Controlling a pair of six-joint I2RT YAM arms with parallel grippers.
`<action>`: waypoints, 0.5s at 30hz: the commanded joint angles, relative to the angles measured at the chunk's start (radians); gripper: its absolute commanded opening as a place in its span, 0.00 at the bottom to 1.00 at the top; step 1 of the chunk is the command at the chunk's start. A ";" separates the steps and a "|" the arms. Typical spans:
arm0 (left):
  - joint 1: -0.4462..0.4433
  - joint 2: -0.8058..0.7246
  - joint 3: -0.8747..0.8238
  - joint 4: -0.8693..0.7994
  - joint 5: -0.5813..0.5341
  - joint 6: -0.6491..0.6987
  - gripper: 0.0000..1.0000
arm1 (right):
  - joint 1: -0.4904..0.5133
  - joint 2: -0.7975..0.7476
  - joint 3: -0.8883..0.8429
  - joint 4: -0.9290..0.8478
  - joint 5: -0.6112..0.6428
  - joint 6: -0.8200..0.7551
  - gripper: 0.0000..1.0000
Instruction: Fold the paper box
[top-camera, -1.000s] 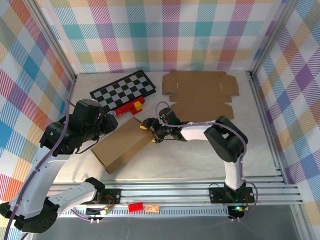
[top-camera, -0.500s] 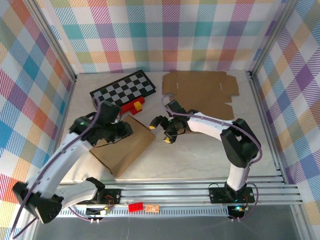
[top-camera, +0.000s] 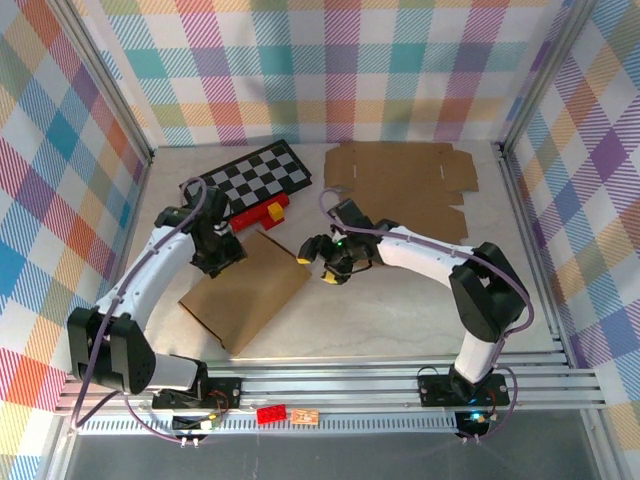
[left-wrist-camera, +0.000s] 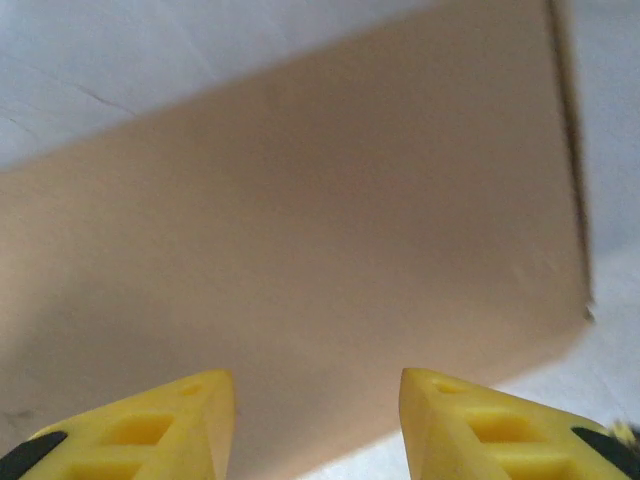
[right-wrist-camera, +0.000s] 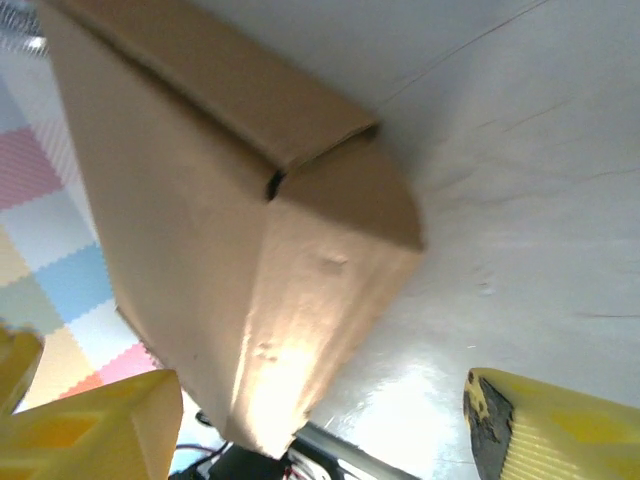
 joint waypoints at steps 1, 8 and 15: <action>0.086 0.008 -0.028 0.017 -0.030 0.050 0.46 | 0.005 0.044 0.023 0.103 -0.042 0.025 0.72; 0.191 0.137 -0.002 0.065 -0.050 0.101 0.46 | 0.004 0.146 0.049 0.179 -0.058 0.045 0.70; 0.209 0.231 -0.022 0.103 -0.036 0.143 0.42 | 0.010 0.218 0.048 0.310 -0.073 0.085 0.65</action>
